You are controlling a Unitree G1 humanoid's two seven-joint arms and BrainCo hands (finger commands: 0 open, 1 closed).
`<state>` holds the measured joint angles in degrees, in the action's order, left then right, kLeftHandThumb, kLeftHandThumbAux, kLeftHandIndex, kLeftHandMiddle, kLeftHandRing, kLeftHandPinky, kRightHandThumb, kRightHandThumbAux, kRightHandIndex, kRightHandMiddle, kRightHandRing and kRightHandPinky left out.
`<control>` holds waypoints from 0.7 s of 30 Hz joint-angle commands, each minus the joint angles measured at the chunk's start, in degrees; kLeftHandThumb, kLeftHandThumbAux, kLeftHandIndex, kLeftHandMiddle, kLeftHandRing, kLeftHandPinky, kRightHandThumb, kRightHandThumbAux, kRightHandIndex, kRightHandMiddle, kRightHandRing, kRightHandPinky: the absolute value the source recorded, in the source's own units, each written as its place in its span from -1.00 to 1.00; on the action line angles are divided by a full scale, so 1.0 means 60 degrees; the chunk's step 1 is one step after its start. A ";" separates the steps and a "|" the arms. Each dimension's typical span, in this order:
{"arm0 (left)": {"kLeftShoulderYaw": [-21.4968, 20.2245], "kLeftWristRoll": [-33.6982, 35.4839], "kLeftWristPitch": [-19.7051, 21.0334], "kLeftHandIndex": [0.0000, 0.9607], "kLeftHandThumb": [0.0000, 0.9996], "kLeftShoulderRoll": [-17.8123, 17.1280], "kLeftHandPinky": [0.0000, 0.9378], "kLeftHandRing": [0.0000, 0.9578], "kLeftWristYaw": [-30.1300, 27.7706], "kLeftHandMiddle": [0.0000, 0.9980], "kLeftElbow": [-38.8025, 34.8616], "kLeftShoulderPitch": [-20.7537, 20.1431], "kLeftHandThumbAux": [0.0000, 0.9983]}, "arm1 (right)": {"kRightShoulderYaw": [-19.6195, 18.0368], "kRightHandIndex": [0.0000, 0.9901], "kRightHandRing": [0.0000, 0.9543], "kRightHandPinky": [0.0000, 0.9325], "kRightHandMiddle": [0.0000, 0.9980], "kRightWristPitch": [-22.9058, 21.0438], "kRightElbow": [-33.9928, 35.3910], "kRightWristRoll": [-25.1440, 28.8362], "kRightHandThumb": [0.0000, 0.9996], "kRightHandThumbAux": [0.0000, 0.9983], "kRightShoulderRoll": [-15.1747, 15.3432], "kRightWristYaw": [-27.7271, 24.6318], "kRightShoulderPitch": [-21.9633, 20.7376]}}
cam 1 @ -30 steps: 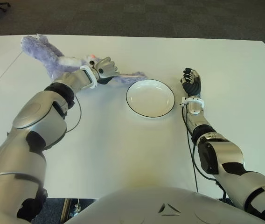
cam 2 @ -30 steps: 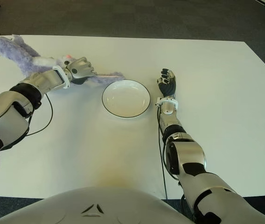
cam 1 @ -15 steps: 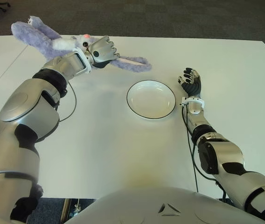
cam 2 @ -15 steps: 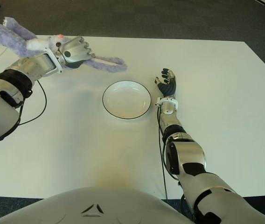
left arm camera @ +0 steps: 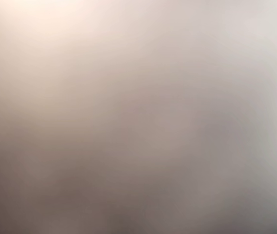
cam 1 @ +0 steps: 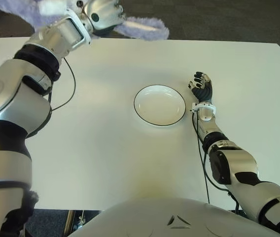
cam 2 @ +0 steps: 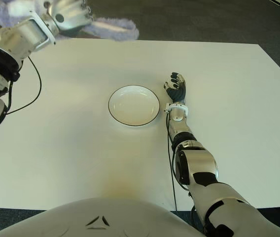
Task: Put the doll into the plate.
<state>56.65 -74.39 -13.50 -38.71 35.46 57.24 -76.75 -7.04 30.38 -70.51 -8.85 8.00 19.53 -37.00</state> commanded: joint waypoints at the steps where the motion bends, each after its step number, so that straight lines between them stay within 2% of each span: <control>1: -0.0107 -0.0443 0.0368 -0.09 0.40 -0.0195 0.82 0.75 -0.0182 0.64 -0.0373 -0.0129 0.42 | 0.0038 -0.57 -0.55 -0.62 -0.50 -0.1108 -0.1150 -0.0028 0.15 0.73 -0.0419 -0.0174 0.1751; 11: 0.0021 -0.0687 0.0685 -0.09 0.40 0.0162 0.81 0.77 0.0130 0.65 0.0329 -0.0596 0.42 | 0.0048 -0.54 -0.55 -0.62 -0.49 -0.1084 -0.1154 -0.0042 0.18 0.73 -0.0416 -0.0141 0.1765; 16: -0.0060 -0.0629 0.0833 -0.09 0.39 0.0334 0.66 0.69 0.0730 0.61 0.0570 -0.0576 0.43 | 0.0114 -0.53 -0.54 -0.60 -0.49 -0.1058 -0.1159 -0.0116 0.13 0.71 -0.0426 -0.0010 0.1759; 18: -0.0284 -0.0445 0.0661 -0.09 0.39 0.0297 0.72 0.69 0.0046 0.61 -0.1599 0.0091 0.43 | 0.0153 -0.53 -0.53 -0.59 -0.50 -0.1038 -0.1160 -0.0150 0.10 0.71 -0.0425 0.0050 0.1761; 20: -0.0405 -0.0319 0.0550 -0.09 0.39 0.0317 0.71 0.69 -0.0273 0.60 -0.2532 0.0416 0.43 | 0.0175 -0.53 -0.53 -0.59 -0.50 -0.1039 -0.1164 -0.0161 0.07 0.72 -0.0429 0.0084 0.1755; 21: -0.0435 -0.0311 0.0540 -0.09 0.39 0.0311 0.71 0.69 -0.0306 0.60 -0.2588 0.0451 0.43 | 0.0180 -0.53 -0.54 -0.59 -0.50 -0.1042 -0.1165 -0.0160 0.07 0.72 -0.0430 0.0088 0.1753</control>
<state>55.32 -76.45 -9.47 -38.81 36.06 52.27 -76.94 -6.63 30.39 -70.49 -8.90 8.17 20.10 -37.02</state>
